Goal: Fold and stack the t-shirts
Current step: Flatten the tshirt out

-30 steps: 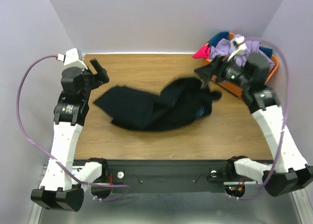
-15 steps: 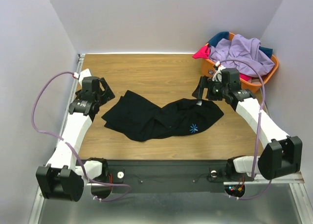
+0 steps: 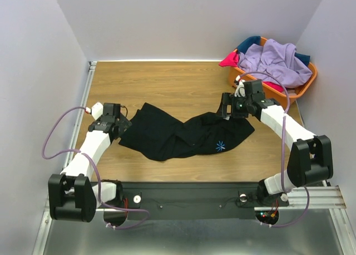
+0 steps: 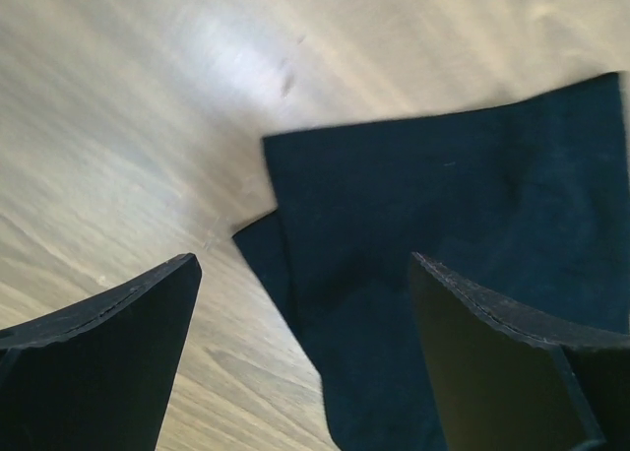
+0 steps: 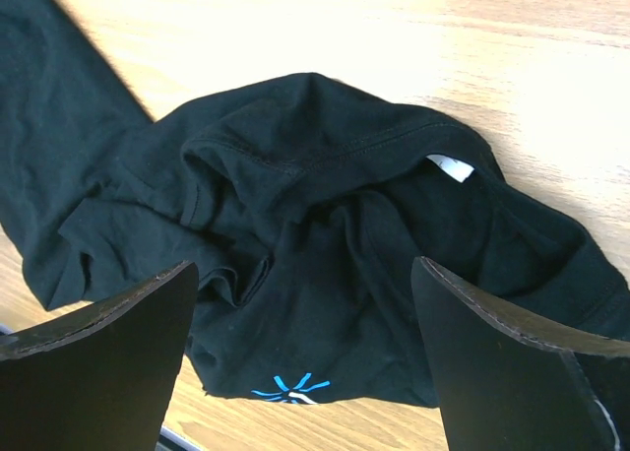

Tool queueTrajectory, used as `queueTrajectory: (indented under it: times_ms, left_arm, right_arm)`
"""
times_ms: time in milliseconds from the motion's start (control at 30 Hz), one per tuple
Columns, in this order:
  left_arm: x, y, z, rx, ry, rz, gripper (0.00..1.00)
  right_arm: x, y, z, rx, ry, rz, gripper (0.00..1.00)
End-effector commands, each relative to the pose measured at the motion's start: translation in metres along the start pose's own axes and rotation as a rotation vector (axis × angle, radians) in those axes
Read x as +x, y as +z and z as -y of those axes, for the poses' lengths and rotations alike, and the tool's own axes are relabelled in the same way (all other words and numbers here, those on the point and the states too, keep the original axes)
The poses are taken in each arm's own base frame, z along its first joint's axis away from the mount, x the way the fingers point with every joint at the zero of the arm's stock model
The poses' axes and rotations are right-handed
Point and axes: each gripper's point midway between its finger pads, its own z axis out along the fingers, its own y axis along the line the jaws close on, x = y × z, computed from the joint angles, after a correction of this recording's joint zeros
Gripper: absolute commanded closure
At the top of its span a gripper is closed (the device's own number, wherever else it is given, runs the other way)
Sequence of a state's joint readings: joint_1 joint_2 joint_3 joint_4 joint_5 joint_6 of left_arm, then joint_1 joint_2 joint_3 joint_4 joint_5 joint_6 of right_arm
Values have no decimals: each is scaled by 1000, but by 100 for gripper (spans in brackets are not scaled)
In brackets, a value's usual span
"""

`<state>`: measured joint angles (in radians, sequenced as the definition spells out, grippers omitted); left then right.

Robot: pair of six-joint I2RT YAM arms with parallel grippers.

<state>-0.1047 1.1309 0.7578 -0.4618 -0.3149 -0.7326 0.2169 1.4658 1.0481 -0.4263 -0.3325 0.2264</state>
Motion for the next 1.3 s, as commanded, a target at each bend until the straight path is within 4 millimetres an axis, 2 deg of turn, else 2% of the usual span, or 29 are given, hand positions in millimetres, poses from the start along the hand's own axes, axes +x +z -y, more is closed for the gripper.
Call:
queueTrajectory:
  times_ms: [0, 167, 300, 433, 767, 867, 967, 1000, 1067, 1100, 1133, 1267]
  left_arm:
    - [7, 17, -5, -31, -133, 12, 2]
    - [4, 33, -4, -56, -160, 42, 4]
    - [-2, 46, -2, -69, -163, 55, 11]
    - [8, 62, -9, -106, -151, 10, 18]
    - [8, 81, -12, -124, -127, -13, 36]
    - [13, 88, -13, -134, -108, -37, 53]
    - [18, 93, -14, -145, -93, -59, 62]
    - [19, 93, -13, -140, -92, -59, 71]
    - [20, 93, -12, -129, -83, -65, 83]
    - [19, 93, -10, -120, -80, -64, 94]
    - [19, 92, -6, -98, -69, -74, 100]
    - [4, 81, 13, -22, -64, -62, 100]
  right_arm:
    - [-15, -5, -12, -47, -41, 62, 6]
    - [-14, -10, -14, -57, -49, 74, 6]
    - [-10, -12, -15, -64, -53, 74, 6]
    - [-9, -15, -15, -61, -50, 79, 6]
    - [-9, -17, -13, -44, -44, 91, 5]
    - [-11, -18, -14, -46, -46, 97, 5]
    - [-15, -19, -14, -44, -46, 103, 5]
    - [-15, -18, -14, -41, -44, 104, 6]
    - [-15, -18, -14, -41, -44, 104, 5]
    - [-16, -18, -14, -43, -45, 105, 5]
    - [-16, -18, -14, -43, -46, 103, 5]
    - [-15, -17, -19, -69, -76, 95, 6]
